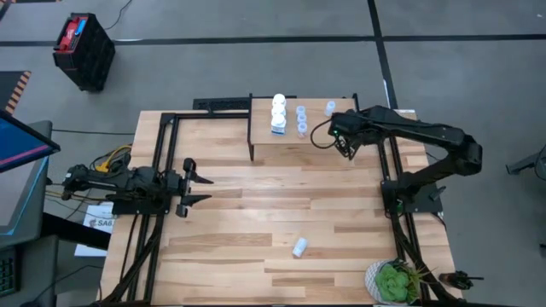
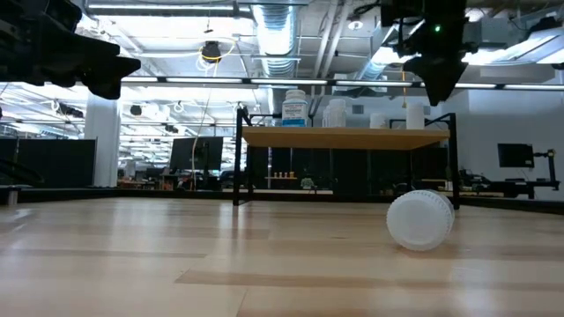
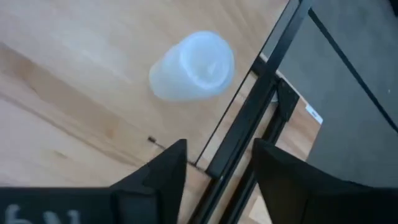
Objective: Pick and place medicine bottles onto shelf by color
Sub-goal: Put the top white pill bottle on the shelf aligned with the other white pill bottle
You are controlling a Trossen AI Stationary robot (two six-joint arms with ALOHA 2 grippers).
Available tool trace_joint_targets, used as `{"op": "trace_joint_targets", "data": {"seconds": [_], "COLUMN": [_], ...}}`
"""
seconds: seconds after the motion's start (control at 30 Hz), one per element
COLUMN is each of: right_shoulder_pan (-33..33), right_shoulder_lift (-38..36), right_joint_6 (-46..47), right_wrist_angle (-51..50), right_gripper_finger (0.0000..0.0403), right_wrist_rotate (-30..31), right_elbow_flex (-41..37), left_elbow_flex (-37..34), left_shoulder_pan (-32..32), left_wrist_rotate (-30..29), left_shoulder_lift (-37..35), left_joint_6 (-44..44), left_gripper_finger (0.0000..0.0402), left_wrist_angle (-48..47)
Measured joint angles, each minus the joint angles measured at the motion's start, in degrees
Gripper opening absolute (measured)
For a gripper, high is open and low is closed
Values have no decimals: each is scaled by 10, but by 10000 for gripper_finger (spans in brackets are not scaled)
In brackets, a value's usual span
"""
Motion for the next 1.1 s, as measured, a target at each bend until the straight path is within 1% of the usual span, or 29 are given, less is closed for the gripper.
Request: {"op": "trace_joint_targets", "data": {"seconds": [0.13, 0.23, 0.4, 0.5, 0.73, 1.0, 1.1], "right_shoulder_pan": [-4, -4, -6, -5, -8, -10, -10], "right_shoulder_lift": [19, 29, 43, 53, 79, 73, 74], "right_joint_6": [-11, -14, -16, -16, -46, -68, -85], "right_wrist_angle": [1, 6, 6, 17, 56, 106, 109], "right_gripper_finger": [150, 116, 81, 72, 69, 69, 69], "right_wrist_rotate": [1, 19, 27, 27, 27, 26, 24], "right_elbow_flex": [0, 0, 0, 0, 1, 1, 1], "left_elbow_flex": [0, 1, 1, 1, 1, 1, 1], "left_shoulder_pan": [0, 0, 0, 0, 0, 0, 0], "left_wrist_rotate": [-18, -26, -29, -30, -34, -34, -34], "left_shoulder_lift": [0, 0, 0, 0, 0, 0, 0], "left_joint_6": [-1, -1, -1, -1, -3, -5, -6], "left_gripper_finger": [194, 194, 194, 194, 194, 194, 194], "left_wrist_angle": [2, 0, 0, 0, 0, 1, 1]}}
